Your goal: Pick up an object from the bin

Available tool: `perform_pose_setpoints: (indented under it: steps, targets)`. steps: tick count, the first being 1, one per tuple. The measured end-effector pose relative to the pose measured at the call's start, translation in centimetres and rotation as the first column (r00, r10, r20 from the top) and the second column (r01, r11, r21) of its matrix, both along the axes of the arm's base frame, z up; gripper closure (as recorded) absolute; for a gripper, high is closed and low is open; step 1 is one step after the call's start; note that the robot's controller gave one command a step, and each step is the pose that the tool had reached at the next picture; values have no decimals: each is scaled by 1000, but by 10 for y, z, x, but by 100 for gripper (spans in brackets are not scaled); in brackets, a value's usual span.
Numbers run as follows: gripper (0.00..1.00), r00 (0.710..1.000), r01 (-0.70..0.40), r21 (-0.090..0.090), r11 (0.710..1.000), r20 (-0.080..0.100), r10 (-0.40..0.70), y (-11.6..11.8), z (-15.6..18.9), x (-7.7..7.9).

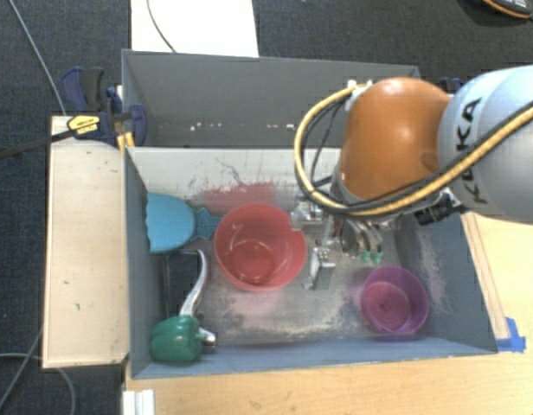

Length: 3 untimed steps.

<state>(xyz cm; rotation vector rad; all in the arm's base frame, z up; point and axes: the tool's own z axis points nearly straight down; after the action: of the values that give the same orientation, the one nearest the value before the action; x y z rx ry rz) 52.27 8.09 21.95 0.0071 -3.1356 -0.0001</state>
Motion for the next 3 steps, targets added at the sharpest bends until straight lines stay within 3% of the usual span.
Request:
perform_pose_setpoints:
  steps: [1,2,3]
  targets:
    - [0,1000,5,1,1000,9,-5,-1,5,2]
    - [0,981,-196,1,981,11,196,33,-101,-13]
    - [0,1000,2,2,1000,14,-2,71,-62,-38]
